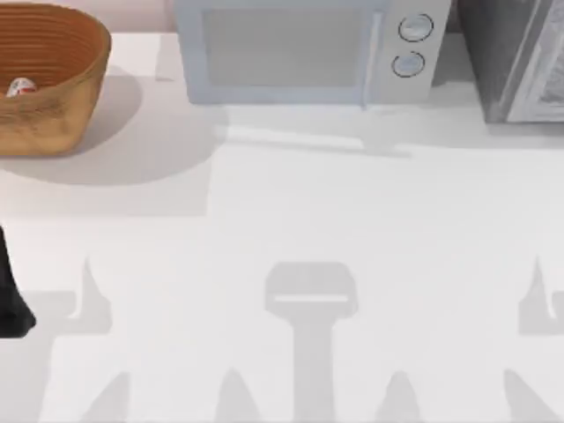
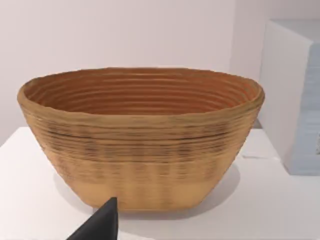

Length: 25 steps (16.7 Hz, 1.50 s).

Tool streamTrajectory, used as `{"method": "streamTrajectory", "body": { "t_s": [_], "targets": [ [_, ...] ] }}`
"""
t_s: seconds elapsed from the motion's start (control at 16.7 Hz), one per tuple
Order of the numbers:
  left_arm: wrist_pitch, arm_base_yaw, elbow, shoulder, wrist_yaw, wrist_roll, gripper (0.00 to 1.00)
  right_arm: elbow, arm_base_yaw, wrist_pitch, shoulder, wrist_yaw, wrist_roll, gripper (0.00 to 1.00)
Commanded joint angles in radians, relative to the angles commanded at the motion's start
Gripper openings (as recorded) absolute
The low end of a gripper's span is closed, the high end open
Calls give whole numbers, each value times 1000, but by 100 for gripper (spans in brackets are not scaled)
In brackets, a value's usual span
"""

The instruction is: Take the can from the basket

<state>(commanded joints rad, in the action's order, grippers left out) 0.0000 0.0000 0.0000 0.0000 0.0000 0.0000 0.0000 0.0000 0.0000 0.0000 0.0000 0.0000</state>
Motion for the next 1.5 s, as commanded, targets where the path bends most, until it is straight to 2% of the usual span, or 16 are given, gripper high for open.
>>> {"method": "streamTrajectory", "body": {
  "t_s": [0.3, 0.6, 0.9, 1.5],
  "targets": [
    [-27, 10, 56, 56, -4, -1, 100, 0, 0, 0, 0, 0, 0, 100],
    [-166, 38, 338, 338, -4, 1, 100, 0, 0, 0, 0, 0, 0, 100],
    [-396, 62, 787, 784, 19, 15, 100, 0, 0, 0, 0, 0, 0, 100],
    [-965, 102, 1862, 1839, 94, 77, 100, 0, 0, 0, 0, 0, 0, 100]
  ]
}}
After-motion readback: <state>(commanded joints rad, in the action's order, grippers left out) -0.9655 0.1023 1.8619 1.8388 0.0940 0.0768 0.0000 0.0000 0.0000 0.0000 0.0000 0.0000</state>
